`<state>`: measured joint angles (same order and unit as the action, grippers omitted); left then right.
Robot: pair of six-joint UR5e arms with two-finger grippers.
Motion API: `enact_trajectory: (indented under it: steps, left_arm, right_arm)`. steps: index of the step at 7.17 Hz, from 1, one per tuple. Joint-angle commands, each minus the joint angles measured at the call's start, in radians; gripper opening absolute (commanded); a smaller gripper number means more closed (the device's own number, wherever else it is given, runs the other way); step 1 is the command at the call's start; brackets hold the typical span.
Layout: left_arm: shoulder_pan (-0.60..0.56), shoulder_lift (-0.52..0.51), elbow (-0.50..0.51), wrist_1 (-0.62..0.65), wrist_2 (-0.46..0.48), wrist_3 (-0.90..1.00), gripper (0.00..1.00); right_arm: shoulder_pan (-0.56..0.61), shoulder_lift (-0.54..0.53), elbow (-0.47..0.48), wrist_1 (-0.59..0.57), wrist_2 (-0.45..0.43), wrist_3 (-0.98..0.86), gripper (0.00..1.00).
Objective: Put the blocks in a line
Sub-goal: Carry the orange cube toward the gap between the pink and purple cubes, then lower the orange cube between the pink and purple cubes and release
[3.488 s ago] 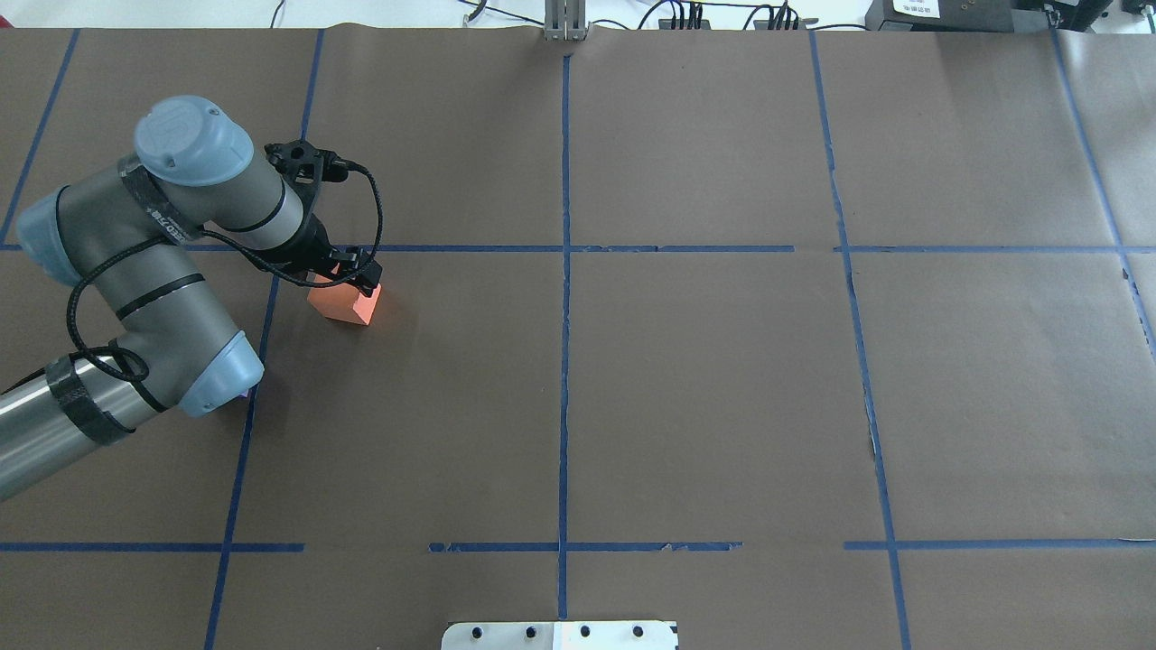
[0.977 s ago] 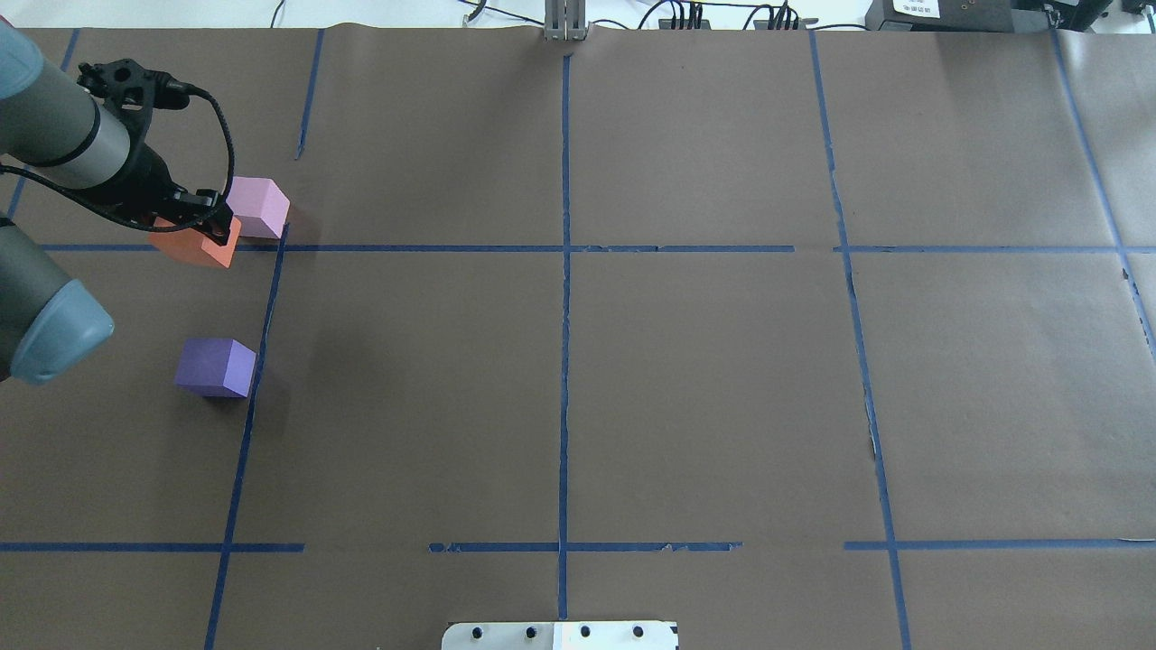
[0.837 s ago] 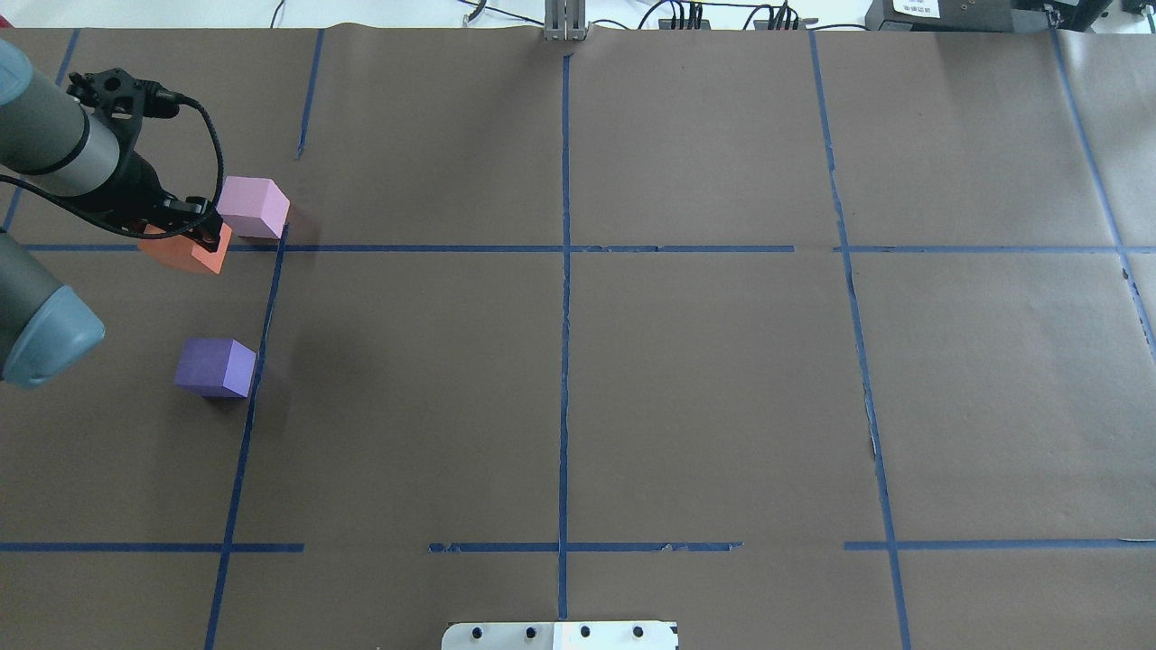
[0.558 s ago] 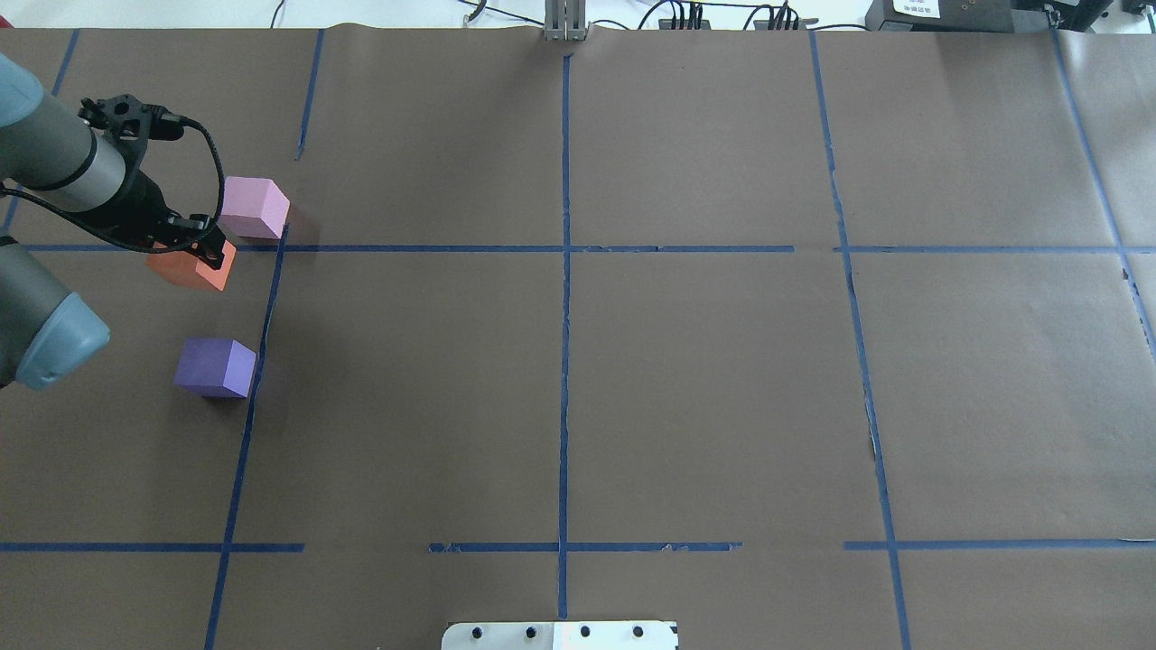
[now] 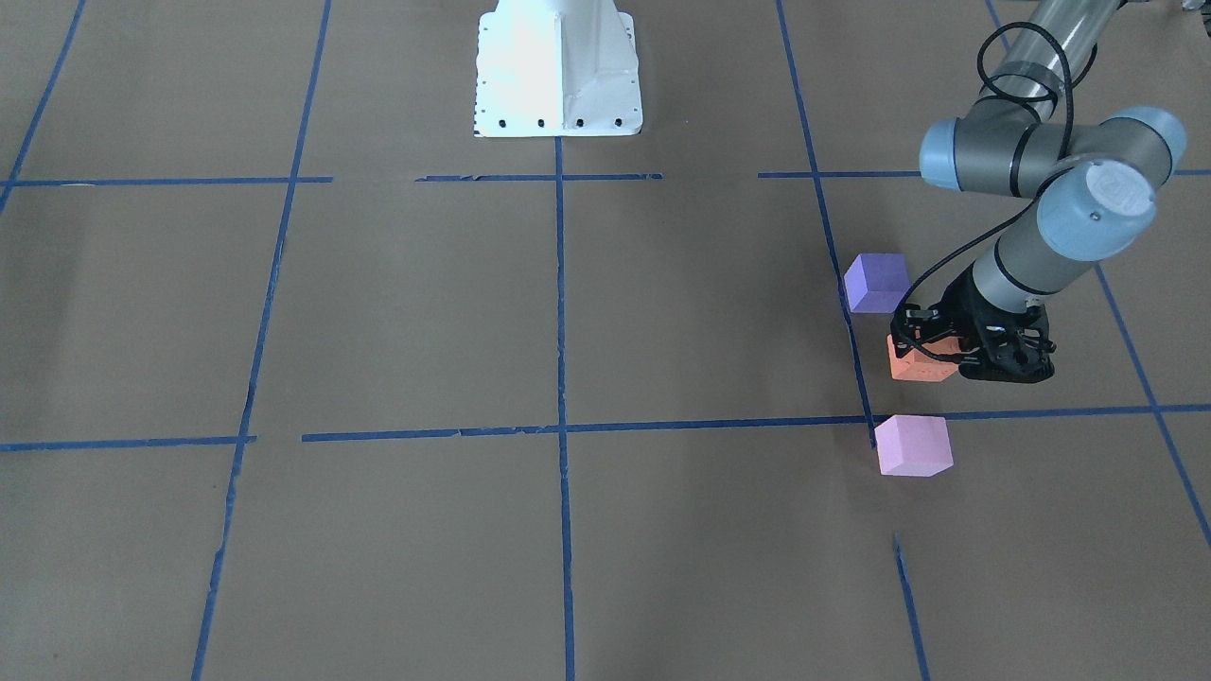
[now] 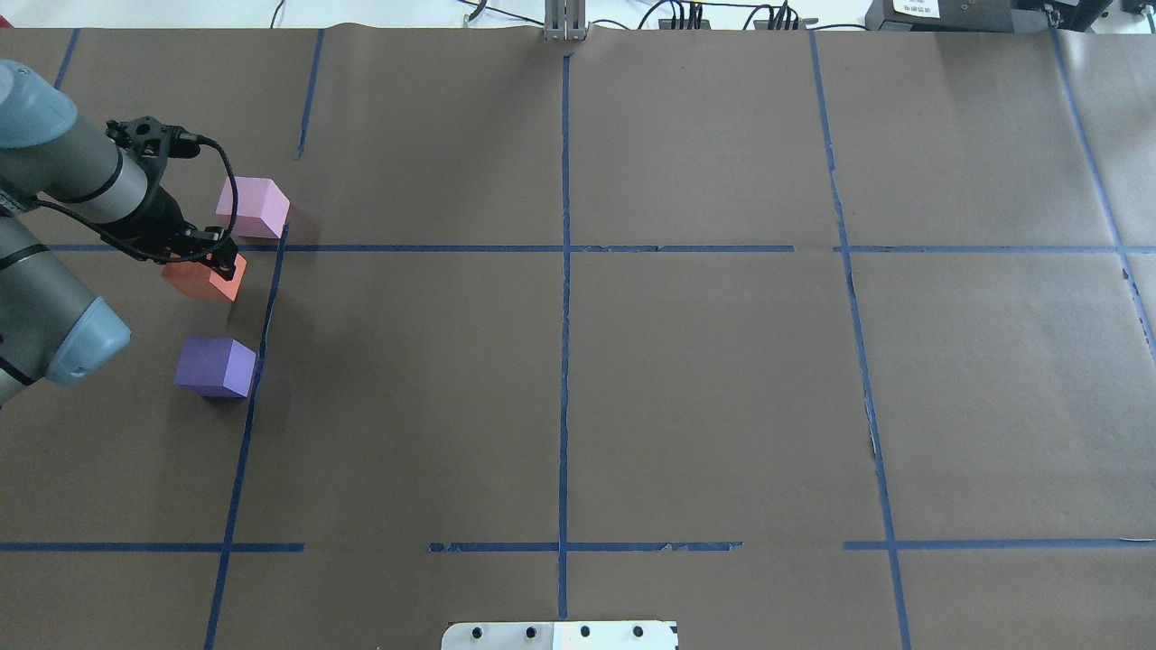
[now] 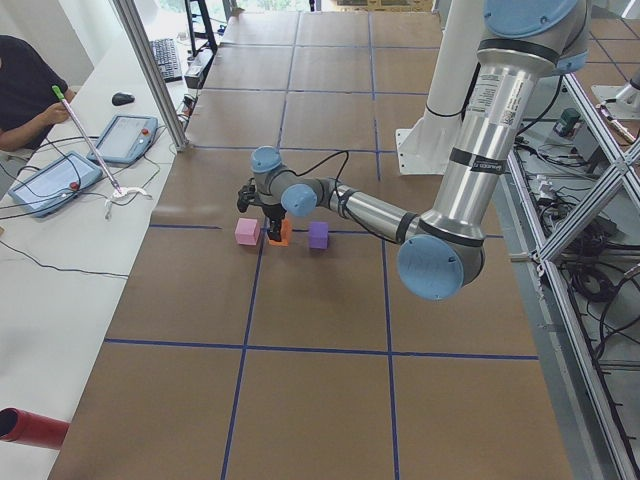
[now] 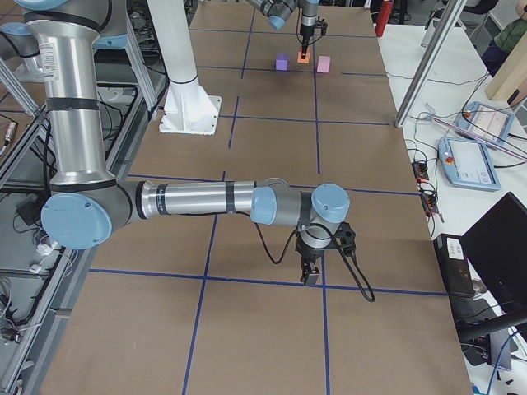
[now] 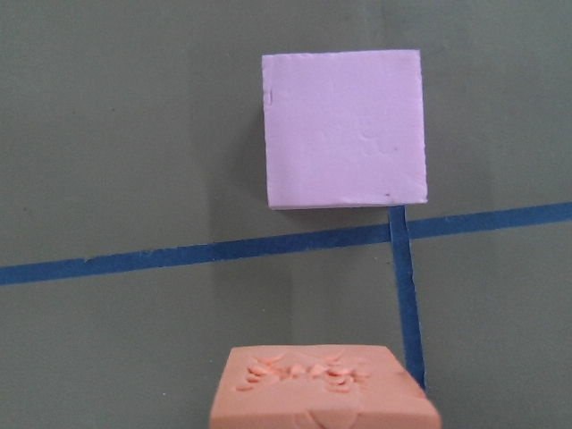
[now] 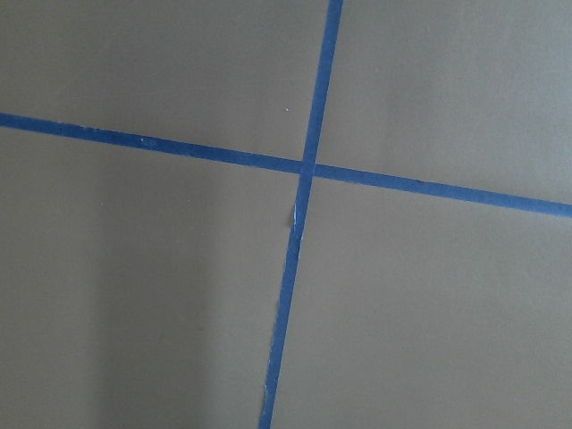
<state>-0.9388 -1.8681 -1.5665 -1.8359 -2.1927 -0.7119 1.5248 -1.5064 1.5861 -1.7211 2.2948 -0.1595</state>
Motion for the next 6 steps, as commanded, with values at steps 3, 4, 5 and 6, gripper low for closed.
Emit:
enact_trajectory:
  steps: [3,4,5,6]
  left_arm:
    - [0.037,-0.026,0.045,-0.031,0.001,-0.037,0.26]
    - [0.038,-0.025,0.045,-0.031,0.001,-0.037,0.26]
    - [0.04,-0.025,0.048,-0.031,0.001,-0.037,0.27]
    - [0.04,-0.023,0.051,-0.031,0.001,-0.037,0.27]
  right_arm:
    - [0.0,0.0,0.0,0.0,0.0,0.0,1.0]
    - [0.0,0.0,0.0,0.0,0.0,0.0,1.0]
    - [0.0,0.0,0.0,0.0,0.0,0.0,1.0]
    - [0.0,0.0,0.0,0.0,0.0,0.0,1.0]
